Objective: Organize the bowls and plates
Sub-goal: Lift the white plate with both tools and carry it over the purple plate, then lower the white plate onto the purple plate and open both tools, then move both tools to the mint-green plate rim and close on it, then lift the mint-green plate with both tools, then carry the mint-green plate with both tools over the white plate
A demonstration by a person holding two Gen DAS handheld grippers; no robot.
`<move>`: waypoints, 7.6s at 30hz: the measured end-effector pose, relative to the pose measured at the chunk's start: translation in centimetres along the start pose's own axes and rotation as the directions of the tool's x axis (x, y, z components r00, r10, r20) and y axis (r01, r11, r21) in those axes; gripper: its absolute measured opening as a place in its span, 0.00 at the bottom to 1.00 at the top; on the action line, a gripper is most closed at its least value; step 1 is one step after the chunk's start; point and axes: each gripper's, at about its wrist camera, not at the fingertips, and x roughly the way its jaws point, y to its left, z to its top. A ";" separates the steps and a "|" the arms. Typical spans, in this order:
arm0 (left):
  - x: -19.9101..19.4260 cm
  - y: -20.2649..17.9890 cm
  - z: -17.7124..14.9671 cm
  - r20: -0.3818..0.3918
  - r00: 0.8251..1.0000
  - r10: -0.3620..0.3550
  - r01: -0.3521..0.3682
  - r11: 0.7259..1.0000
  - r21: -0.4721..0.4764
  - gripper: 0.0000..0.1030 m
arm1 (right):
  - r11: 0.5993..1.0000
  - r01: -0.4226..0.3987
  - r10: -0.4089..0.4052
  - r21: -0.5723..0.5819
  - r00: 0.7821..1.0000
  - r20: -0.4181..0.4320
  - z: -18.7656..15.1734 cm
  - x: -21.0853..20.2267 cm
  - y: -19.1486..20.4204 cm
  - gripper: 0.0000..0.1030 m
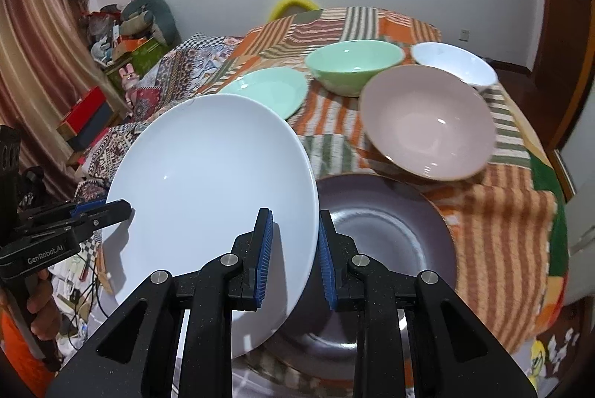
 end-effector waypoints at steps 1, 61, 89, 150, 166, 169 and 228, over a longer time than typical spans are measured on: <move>0.3 -0.5 0.0 -0.009 1.000 -0.006 0.006 1.000 0.008 0.23 | 1.000 0.004 -0.004 0.009 1.000 -0.001 -0.2 -0.1 -0.4 0.21; 12.6 -7.6 1.2 -0.251 0.967 -0.046 0.071 0.993 0.094 0.25 | 0.976 0.118 -0.107 0.183 0.992 -0.068 -4.5 0.0 -9.6 0.21; 4.8 -4.6 3.1 -0.015 0.999 0.049 -0.047 0.992 0.115 0.40 | 0.973 0.208 -0.207 0.094 0.978 -0.028 -2.4 -2.2 -8.7 0.21; 13.3 16.0 9.8 -0.139 0.989 0.048 -0.068 0.987 -0.145 0.17 | 0.985 -0.094 0.049 -0.146 0.957 -0.285 7.7 15.2 4.8 0.23; 12.9 16.1 9.1 -0.138 0.988 0.071 -0.087 0.989 -0.116 0.18 | 0.990 -0.089 0.049 -0.111 0.945 -0.323 10.0 18.9 5.5 0.23; 12.8 15.9 9.0 -0.135 0.988 0.080 -0.095 0.989 -0.112 0.18 | 0.988 -0.081 0.036 -0.132 0.950 -0.310 9.6 18.5 5.7 0.20; 1.8 -7.6 1.7 -0.103 0.995 0.010 0.008 0.984 0.176 0.19 | 0.994 -0.021 0.024 0.107 0.999 -0.029 -1.7 -2.5 -5.4 0.20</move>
